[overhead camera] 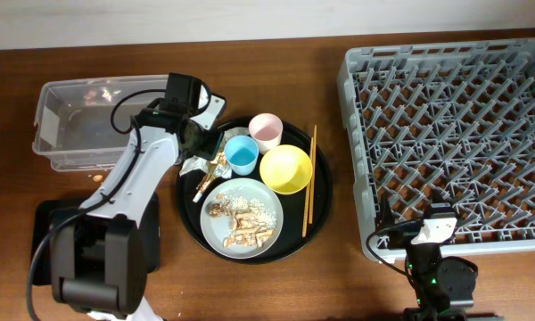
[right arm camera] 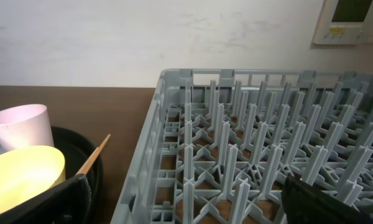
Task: Sort waste into correct bins and load items into the dishwasher rack
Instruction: 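Move the left gripper over the round tray and grasp the white tissue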
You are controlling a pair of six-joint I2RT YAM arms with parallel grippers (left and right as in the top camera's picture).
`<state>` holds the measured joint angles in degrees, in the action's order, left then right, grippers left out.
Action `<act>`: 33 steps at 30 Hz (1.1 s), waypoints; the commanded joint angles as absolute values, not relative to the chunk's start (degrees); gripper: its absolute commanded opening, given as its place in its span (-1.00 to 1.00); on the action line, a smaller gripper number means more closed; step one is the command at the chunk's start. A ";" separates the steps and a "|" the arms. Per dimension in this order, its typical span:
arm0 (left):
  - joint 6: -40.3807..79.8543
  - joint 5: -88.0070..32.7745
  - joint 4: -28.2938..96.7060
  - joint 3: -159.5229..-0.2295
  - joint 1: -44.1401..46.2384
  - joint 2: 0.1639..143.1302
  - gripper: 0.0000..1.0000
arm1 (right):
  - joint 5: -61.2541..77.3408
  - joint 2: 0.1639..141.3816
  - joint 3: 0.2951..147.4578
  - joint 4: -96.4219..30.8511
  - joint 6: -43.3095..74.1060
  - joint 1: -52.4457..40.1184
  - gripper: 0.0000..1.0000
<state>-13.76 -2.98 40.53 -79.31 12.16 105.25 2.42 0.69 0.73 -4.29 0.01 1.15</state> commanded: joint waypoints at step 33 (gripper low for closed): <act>-11.18 -0.21 38.37 -80.75 11.84 113.45 -0.50 | 1.89 0.32 0.32 -4.47 0.23 1.52 0.97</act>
